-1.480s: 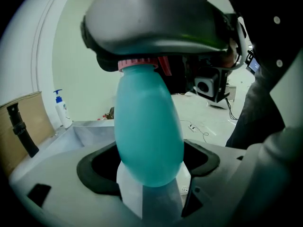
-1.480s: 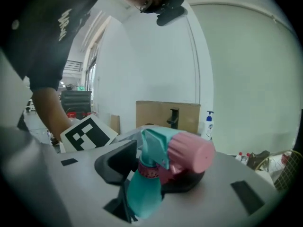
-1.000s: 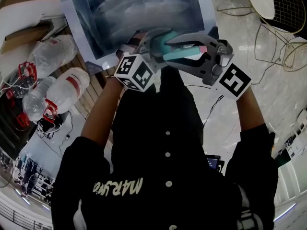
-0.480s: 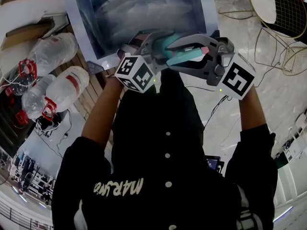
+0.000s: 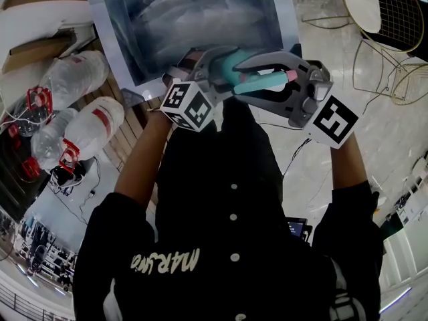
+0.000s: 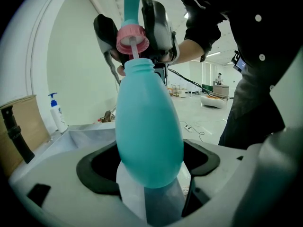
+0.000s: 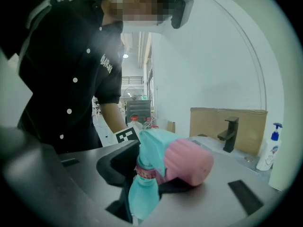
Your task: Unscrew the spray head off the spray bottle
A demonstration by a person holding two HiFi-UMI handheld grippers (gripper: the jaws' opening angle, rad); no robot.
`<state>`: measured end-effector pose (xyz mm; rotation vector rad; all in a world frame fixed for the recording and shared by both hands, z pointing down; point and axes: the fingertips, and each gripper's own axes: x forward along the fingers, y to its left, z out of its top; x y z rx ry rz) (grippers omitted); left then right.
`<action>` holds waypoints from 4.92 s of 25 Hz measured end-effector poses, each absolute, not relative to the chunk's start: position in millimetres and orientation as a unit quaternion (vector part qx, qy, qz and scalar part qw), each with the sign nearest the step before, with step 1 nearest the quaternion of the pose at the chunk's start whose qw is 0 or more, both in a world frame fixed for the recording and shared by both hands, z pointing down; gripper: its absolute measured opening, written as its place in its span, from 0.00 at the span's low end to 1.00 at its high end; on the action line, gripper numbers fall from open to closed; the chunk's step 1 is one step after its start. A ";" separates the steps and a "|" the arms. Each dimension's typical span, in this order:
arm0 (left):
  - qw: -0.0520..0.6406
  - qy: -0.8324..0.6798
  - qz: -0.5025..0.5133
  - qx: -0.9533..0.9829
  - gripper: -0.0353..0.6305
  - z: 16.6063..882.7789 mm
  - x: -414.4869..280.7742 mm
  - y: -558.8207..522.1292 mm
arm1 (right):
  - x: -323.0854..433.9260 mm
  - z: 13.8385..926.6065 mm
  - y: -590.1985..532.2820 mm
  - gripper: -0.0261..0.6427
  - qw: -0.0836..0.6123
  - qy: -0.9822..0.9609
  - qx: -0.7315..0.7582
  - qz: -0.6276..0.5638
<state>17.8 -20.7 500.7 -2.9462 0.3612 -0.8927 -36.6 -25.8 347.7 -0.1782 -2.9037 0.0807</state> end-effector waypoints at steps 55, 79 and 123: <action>0.013 0.161 -0.268 -0.950 0.66 465.7 -16.9 -5.5 | 34.7 181.7 -58.2 0.27 -0.028 -0.988 0.147 0.034; -0.050 0.540 -0.090 -0.835 0.09 217.9 -176.2 -40.6 | 100.0 184.9 -95.1 0.27 -0.021 -0.919 0.393 0.029; 0.000 0.551 -0.101 -0.828 0.09 204.1 -169.2 -47.1 | 78.9 165.0 -105.6 0.26 -0.039 -0.913 0.405 -0.001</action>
